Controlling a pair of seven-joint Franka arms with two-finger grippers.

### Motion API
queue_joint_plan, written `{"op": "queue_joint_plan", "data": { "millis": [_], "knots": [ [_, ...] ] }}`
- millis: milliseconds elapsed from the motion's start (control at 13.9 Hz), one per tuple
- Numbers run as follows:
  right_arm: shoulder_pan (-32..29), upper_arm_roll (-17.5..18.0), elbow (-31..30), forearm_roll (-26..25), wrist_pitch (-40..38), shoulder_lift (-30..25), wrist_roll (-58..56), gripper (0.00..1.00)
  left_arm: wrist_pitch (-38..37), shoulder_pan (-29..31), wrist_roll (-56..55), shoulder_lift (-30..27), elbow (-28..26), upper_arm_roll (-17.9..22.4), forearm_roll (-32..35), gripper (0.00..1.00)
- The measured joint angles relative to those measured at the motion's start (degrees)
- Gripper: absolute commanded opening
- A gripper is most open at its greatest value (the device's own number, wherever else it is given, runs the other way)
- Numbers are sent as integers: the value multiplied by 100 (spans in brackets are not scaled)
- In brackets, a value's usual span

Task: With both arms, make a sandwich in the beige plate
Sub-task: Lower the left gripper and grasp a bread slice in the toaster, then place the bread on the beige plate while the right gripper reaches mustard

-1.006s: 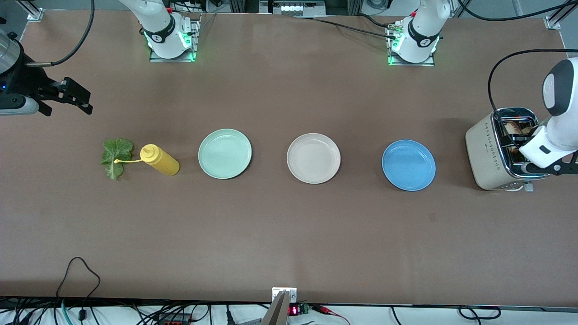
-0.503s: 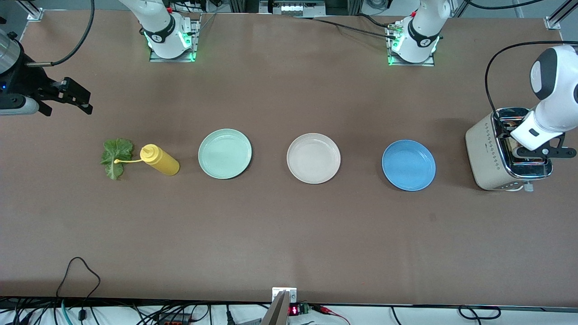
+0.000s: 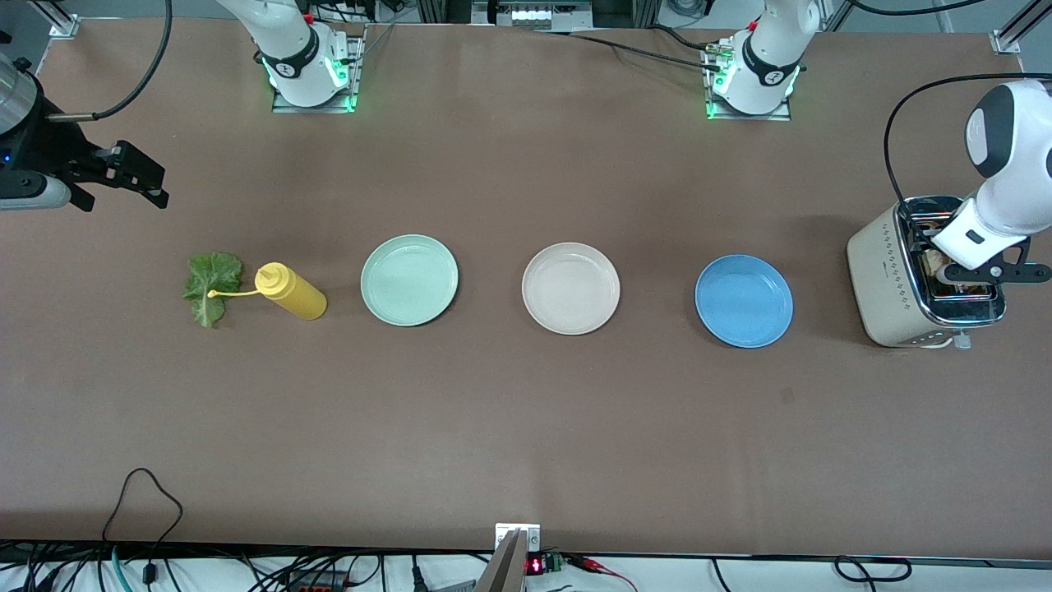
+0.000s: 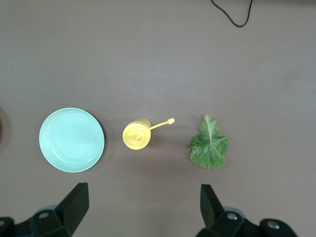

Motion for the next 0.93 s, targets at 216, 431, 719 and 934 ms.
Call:
{"op": "queue_joint_plan", "data": {
  "millis": [216, 431, 719, 934],
  "knots": [
    [0, 0, 0, 0, 0, 1, 0, 100, 202, 154, 4, 113, -49, 1, 0, 23],
    [0, 0, 0, 0, 0, 2, 0, 100, 213, 169, 5, 162, -50, -9, 0, 7],
    [0, 0, 0, 0, 0, 3, 1, 100, 191, 169, 5, 156, -35, -17, 0, 3],
    [-1, 0, 0, 0, 0, 4, 1, 100, -513, 167, 10, 16, 383, -83, 0, 3]
  ]
}}
